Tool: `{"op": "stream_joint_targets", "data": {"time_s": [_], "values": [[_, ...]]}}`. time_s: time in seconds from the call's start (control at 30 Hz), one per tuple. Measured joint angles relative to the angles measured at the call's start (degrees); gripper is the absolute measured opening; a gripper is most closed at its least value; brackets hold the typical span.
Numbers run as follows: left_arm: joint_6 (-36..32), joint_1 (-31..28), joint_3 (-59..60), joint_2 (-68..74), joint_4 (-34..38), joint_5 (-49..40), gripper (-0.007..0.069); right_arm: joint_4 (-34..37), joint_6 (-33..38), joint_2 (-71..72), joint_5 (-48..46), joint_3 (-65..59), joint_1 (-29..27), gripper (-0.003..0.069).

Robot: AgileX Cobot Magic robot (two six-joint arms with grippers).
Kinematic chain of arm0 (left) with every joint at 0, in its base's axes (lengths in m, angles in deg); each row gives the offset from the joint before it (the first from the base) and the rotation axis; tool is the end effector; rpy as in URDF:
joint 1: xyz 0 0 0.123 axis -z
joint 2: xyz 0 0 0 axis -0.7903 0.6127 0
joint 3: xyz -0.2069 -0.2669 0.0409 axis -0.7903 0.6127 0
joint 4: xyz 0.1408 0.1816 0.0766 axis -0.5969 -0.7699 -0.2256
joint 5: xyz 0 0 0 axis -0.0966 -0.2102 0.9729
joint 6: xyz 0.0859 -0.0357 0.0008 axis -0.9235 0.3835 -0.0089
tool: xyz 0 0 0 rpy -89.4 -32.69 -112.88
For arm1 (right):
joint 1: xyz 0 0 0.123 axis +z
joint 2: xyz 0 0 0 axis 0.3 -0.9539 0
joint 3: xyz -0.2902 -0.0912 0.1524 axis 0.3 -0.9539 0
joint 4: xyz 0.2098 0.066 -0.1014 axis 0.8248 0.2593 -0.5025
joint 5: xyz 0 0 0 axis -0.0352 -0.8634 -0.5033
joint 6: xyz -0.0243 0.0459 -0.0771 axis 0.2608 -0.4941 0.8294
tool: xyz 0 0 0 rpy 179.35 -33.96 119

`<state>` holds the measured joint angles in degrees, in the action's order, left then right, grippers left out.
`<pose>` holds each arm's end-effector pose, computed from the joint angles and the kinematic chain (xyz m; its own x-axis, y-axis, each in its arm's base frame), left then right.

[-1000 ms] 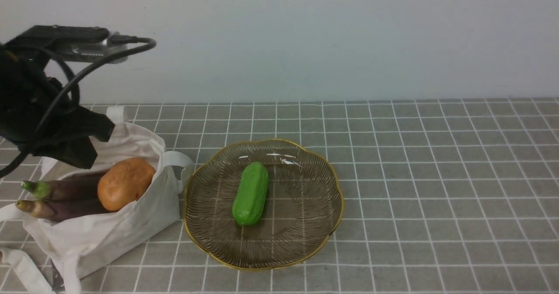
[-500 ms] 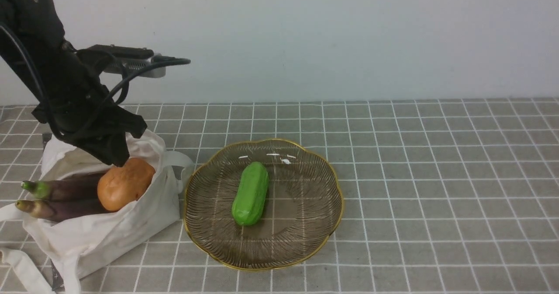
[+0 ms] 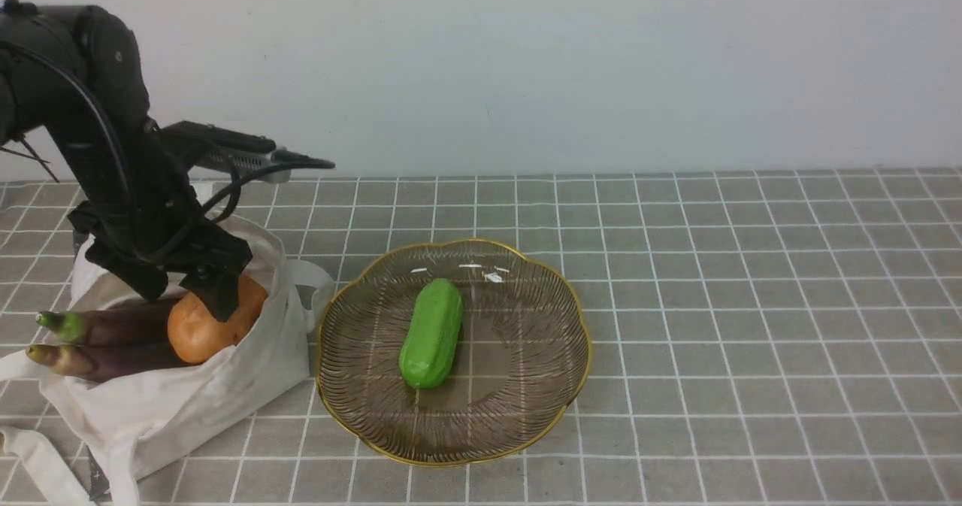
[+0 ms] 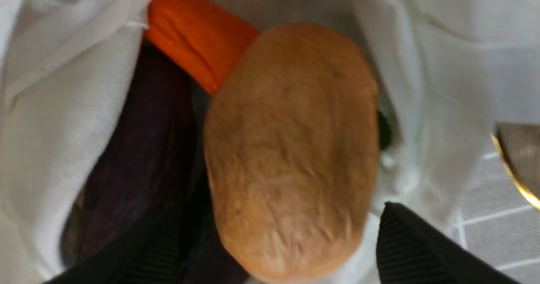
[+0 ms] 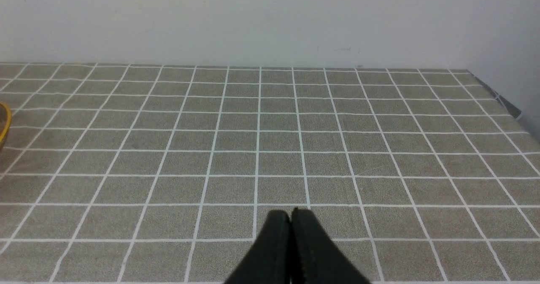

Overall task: Take vegetables from bag on grey coffee tablecloth place on plate.
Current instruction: 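Reach into the cloth bag and grasp the potato inside with the left gripper, then take the potato out of the bag and place it on the plate with the left gripper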

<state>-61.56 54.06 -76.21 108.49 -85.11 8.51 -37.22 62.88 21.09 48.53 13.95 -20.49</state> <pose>0.3876 -0.0153 0.2796 -0.9551 0.2855 -0.0790 0.2871 0.9578 -0.0102 -0.0117 -0.0003 0.1712 -0.2986 -0.0030 -0.9544 0.0576 0.9981 -0.0212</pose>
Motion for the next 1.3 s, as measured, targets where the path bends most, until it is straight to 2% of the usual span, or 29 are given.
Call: {"op": "stream_joint_targets", "data": {"time_s": [0.17,0.3,0.63,0.77,1.03,1.07,1.3], "values": [[0.14,0.00,0.00,2.60,0.55,1.96,0.0563,0.00,0.00,0.00,0.00,0.00,0.00,-0.0013],[0.17,0.00,0.00,3.29,1.18,1.98,0.0449,0.00,0.00,0.00,0.00,0.00,0.00,-0.0013],[0.55,0.00,0.00,-3.35,1.37,-1.22,0.0450,0.00,0.00,0.00,0.00,0.00,0.00,-0.0013],[2.32,0.68,0.00,-13.37,6.20,-2.68,0.0450,0.00,0.00,0.00,0.00,0.00,0.00,-0.0013],[-2.23,13.60,0.85,-20.72,11.44,-0.96,0.0450,0.00,0.00,0.00,0.00,0.00,0.00,-0.0013],[-1.61,16.58,1.38,-20.17,11.59,0.06,0.0450,0.00,0.00,0.00,0.00,0.00,0.00,-0.0013],[-0.43,26.22,1.69,-11.56,10.82,6.62,0.0450,0.00,0.00,0.00,0.00,0.00,0.00,-0.0013]]}}
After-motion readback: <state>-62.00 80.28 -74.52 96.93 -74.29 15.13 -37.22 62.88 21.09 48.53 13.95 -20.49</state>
